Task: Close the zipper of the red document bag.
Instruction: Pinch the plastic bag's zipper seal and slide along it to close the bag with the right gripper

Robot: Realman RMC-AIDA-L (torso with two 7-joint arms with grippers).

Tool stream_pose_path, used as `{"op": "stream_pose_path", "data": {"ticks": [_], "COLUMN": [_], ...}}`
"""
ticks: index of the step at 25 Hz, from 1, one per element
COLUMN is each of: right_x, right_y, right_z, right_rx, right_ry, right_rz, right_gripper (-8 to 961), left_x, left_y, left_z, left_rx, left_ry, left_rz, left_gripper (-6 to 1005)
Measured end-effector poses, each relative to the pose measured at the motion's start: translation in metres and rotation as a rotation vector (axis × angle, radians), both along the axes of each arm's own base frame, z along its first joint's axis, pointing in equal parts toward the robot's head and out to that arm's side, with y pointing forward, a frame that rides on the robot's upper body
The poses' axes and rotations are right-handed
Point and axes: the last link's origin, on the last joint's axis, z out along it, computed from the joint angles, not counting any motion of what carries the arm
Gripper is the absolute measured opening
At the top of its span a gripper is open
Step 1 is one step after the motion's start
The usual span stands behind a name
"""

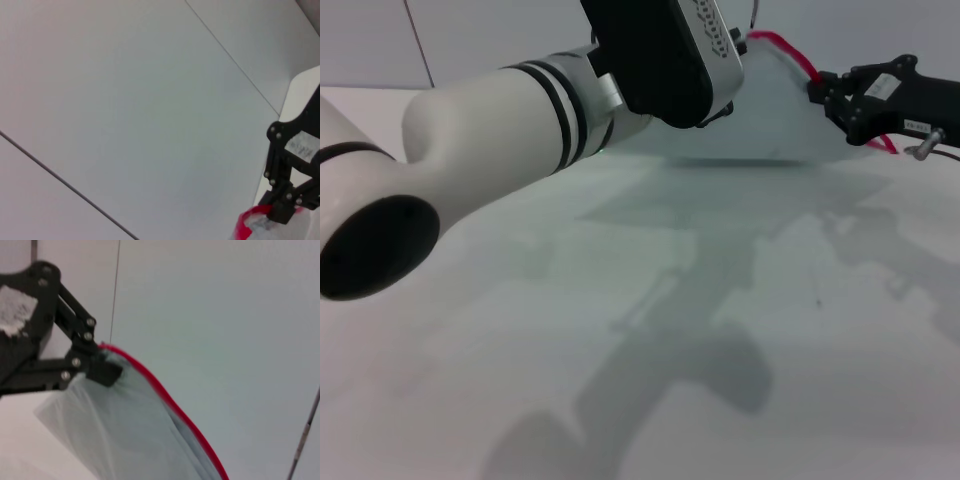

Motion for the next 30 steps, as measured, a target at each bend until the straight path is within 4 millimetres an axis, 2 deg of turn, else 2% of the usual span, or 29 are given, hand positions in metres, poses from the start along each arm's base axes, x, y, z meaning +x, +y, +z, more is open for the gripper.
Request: {"op": "stream_pose_path", "data": {"ticks": [30], "right_x": [0.042], "right_y": [0.009], "right_z": [0.002], "right_rx": [0.095], "right_ry": [-0.089], "right_rz": [-0.152], "right_gripper": [79], "left_x": [0.023], "left_y": [-0.031], "left_z": [0.043], "left_rx": [0.102], "left_ry": [-0.064], "left_rz": [-0.107], "left_gripper": [53]}}
